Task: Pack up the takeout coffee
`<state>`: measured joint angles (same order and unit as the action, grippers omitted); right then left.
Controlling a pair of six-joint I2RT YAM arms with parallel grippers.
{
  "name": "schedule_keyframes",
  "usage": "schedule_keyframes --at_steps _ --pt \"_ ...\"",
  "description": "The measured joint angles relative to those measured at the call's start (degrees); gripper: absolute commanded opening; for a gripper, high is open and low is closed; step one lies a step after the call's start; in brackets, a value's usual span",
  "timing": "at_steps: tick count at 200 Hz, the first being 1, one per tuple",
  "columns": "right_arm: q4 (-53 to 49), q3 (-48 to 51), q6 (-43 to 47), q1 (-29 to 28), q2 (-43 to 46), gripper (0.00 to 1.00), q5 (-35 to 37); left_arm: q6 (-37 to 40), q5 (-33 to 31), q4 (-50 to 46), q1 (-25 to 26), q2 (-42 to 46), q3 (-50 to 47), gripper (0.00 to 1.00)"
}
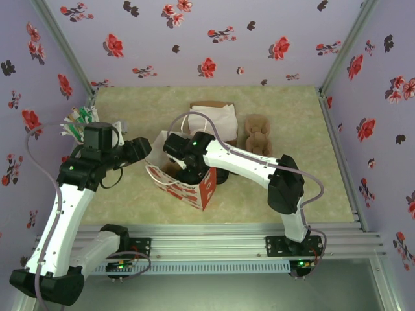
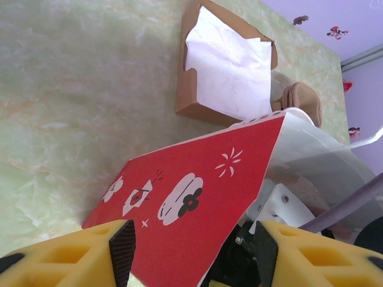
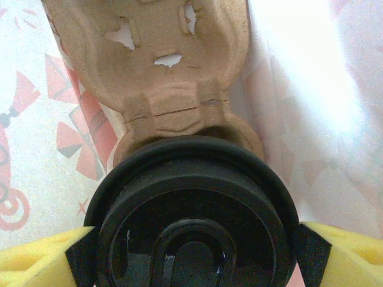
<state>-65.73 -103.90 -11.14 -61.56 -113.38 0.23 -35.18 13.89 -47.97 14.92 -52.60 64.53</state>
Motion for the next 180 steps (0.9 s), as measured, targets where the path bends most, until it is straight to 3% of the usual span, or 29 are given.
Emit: schedule_keyframes --at_steps 117,180 --pt "-1.9 -1.0 -1.1 -0.2 0.0 0.99 0.2 0.0 -0.3 0.0 0.2 0.0 0.0 0.58" --pt "-2.3 -2.1 -1.5 -0.2 0.2 0.99 0.2 0.0 -0.4 0.0 0.2 0.1 0.0 0.59"
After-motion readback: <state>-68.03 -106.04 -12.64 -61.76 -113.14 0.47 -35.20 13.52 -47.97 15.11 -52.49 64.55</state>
